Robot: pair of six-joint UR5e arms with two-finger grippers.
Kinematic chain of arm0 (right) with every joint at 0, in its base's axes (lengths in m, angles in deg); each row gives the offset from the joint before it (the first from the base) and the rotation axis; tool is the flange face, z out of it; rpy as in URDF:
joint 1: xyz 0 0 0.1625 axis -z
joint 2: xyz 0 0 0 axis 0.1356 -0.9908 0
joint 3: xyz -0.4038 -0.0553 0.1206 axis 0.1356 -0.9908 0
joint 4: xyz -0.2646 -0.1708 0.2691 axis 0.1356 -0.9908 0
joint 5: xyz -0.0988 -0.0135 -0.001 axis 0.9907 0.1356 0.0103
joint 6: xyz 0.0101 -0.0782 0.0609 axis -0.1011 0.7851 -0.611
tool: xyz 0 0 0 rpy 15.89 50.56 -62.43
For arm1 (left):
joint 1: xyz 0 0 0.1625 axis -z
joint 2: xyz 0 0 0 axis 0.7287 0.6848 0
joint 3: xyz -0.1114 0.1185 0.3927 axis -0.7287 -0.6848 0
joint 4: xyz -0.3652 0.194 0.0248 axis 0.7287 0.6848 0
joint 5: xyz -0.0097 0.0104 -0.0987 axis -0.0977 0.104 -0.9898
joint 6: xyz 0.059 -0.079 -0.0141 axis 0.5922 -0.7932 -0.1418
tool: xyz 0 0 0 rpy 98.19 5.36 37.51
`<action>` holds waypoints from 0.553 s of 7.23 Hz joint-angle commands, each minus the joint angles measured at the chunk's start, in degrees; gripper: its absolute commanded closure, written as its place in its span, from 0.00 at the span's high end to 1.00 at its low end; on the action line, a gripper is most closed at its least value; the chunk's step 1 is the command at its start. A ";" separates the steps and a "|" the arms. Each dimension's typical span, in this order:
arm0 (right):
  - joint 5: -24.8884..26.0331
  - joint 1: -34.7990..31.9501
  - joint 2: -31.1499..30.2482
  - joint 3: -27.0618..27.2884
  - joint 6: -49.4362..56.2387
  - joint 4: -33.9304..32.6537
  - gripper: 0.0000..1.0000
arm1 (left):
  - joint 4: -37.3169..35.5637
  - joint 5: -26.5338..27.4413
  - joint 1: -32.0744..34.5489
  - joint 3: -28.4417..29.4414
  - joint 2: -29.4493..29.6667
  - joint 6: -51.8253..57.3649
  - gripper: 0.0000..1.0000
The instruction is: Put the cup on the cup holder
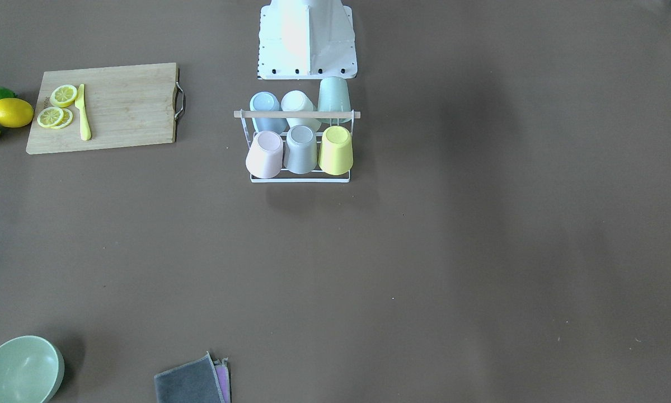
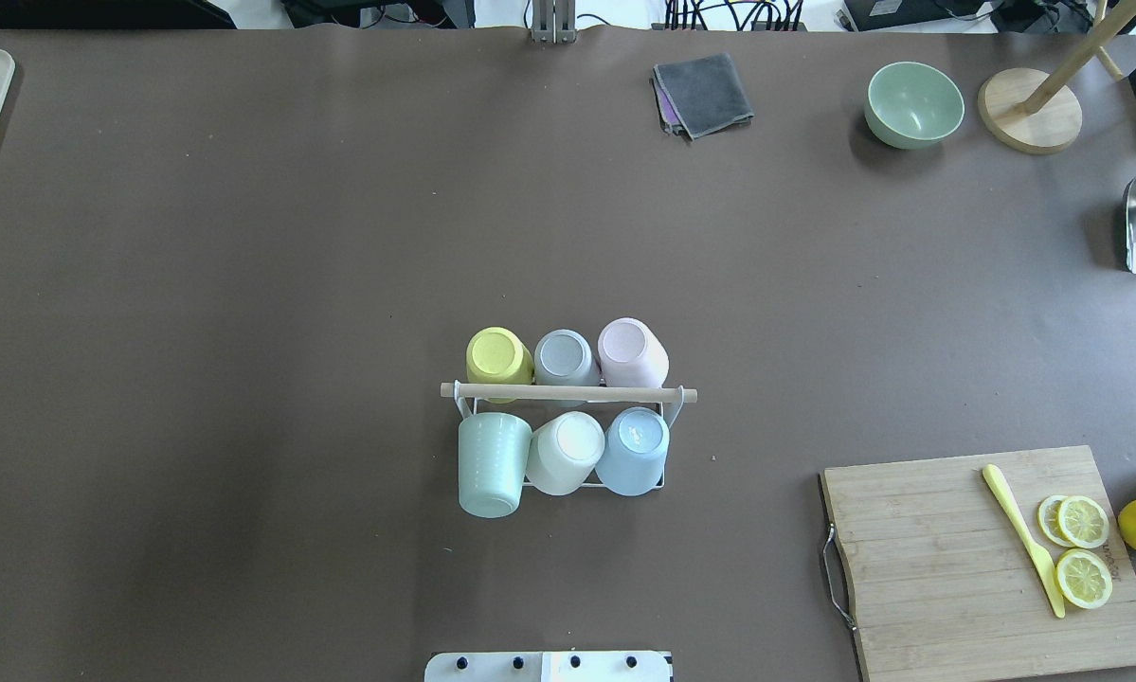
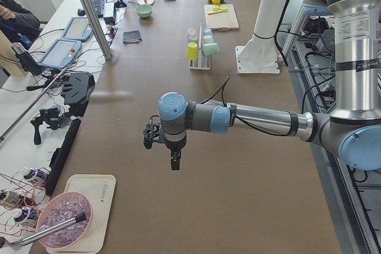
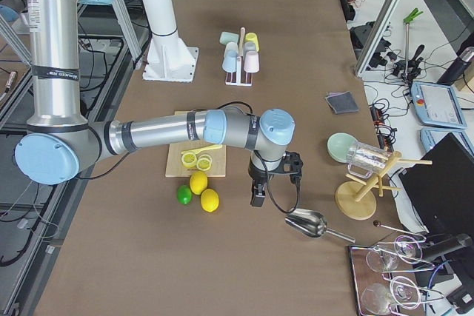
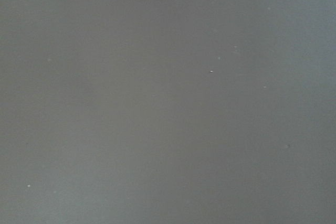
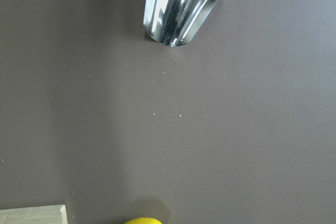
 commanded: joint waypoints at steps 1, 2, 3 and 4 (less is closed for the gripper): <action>-0.11 -5.35 -0.46 -4.16 4.31 -0.39 1.00 | -0.23 -1.13 2.47 0.43 -0.95 -0.16 0.99; -0.28 -7.64 -0.63 -5.05 4.51 -0.39 1.00 | 0.21 -1.22 2.56 0.87 -1.48 -0.15 0.99; -0.02 -7.92 -0.63 -4.97 4.51 -0.39 1.00 | 0.30 -1.22 2.56 1.05 -1.49 -0.07 0.99; 0.16 -8.45 -0.81 -5.06 4.60 -0.39 1.00 | 0.39 -1.13 2.48 1.05 -1.49 0.02 0.99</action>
